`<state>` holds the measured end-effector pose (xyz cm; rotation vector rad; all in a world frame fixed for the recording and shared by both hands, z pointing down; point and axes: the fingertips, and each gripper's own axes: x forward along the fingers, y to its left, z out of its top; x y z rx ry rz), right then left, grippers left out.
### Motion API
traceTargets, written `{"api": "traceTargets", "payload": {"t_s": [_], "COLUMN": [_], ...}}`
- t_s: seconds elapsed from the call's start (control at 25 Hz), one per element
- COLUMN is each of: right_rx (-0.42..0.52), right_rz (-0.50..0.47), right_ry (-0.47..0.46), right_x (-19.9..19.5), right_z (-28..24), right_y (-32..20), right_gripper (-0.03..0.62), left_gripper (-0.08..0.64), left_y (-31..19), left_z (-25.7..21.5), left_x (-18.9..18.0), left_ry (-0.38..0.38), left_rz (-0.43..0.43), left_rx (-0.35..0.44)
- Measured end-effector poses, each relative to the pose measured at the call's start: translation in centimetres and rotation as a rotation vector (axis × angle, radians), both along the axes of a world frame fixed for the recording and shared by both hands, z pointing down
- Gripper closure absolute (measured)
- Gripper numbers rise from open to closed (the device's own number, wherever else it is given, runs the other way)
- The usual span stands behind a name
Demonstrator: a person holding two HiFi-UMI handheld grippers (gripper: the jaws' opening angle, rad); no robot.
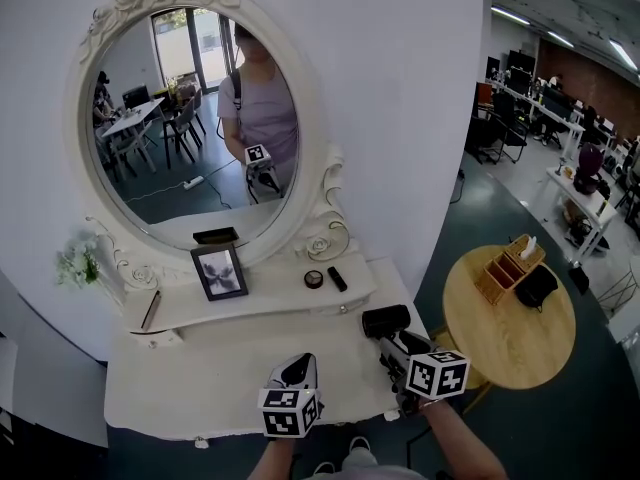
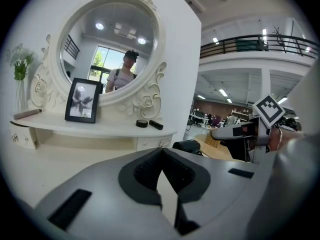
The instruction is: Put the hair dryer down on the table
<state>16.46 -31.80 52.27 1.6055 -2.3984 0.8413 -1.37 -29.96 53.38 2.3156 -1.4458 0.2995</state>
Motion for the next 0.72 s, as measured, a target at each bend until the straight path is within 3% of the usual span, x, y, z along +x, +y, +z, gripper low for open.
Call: {"api": "traceTargets", "payload": {"t_s": [0.4,0.72], "right_rx": [0.093,0.089], "right_rz": [0.065,0.091], "right_ry": [-0.050,-0.065], "right_x": [-0.2,-0.8], "right_z": [-3.2,-3.0], "right_y": [2.8,4.9], "right_gripper": [0.463,0.563], "left_gripper": [0.560,0.560], "left_y": [0.6,0.5], "left_z": [0.0,0.2], "left_x": [0.2,-0.3], "left_ry": [-0.001,0.000], "left_rz": [0.057,0.070], "left_rx": [-0.002,-0.003]}}
